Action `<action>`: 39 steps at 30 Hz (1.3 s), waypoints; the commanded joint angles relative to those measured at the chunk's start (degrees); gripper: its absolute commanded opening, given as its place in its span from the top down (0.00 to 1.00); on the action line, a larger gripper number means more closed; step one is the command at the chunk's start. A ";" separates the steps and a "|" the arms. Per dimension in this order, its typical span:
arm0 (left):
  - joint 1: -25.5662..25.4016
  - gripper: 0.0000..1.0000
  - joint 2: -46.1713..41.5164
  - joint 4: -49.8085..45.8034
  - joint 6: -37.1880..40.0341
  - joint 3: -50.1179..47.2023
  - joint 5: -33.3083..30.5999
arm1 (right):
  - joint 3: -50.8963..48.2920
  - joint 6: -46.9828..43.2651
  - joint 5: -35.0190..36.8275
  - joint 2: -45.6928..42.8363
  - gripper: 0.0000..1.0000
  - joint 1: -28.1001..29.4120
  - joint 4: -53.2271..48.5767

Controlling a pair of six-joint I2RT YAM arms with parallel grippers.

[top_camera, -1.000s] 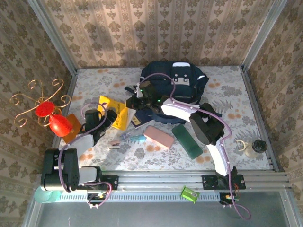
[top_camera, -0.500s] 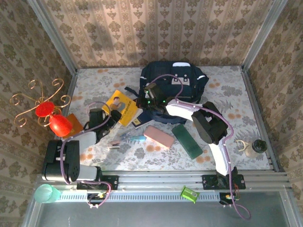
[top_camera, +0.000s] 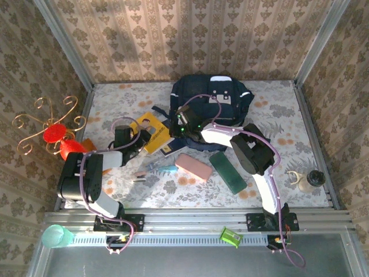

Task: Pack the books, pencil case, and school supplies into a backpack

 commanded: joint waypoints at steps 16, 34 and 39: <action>-0.70 0.79 -0.15 11.32 2.46 -1.07 5.24 | 0.35 -4.64 -0.61 2.59 1.00 0.37 -4.35; -3.60 1.00 -26.83 9.68 5.55 -0.23 18.41 | -14.16 -4.13 -30.42 -25.94 0.00 -11.32 1.06; -9.31 1.00 -28.86 12.46 4.42 2.52 21.97 | -18.06 -1.36 -34.13 -30.43 0.00 -12.16 5.18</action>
